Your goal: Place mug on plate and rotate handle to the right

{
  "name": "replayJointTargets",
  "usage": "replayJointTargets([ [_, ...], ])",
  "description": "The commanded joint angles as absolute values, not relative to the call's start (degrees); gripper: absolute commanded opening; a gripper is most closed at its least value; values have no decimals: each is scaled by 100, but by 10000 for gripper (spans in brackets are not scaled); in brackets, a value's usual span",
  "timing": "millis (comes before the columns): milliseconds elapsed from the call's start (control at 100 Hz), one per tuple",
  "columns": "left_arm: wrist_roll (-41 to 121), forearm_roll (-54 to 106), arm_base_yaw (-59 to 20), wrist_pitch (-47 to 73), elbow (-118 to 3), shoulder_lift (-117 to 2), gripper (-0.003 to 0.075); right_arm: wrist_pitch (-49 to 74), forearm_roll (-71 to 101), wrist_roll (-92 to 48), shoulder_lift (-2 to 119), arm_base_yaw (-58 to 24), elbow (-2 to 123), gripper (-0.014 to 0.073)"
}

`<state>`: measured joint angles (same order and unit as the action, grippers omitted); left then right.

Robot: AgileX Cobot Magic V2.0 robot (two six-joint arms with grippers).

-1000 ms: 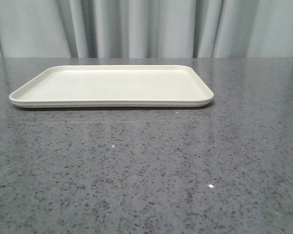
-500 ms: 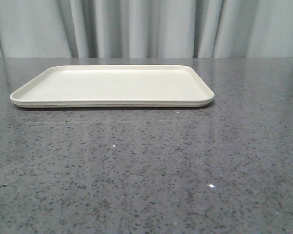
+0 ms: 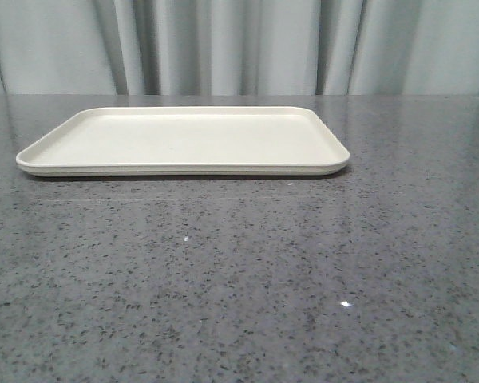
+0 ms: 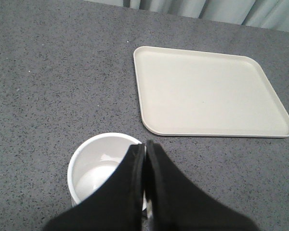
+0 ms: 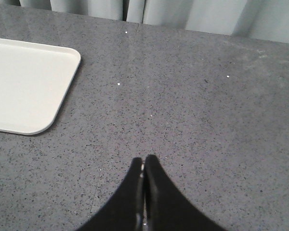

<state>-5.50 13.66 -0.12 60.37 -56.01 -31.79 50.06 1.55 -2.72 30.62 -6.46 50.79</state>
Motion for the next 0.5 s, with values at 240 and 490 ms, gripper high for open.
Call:
replayJointTargets([
  [240, -483, 1532, -14, 5805, -5779, -3269, 19, 4664, 96, -283, 3131, -618, 5265, 115],
  [490, -450, 1557, -14, 5843, -5779, -3269, 335, 4659, 96, -283, 3131, -618, 5265, 483],
])
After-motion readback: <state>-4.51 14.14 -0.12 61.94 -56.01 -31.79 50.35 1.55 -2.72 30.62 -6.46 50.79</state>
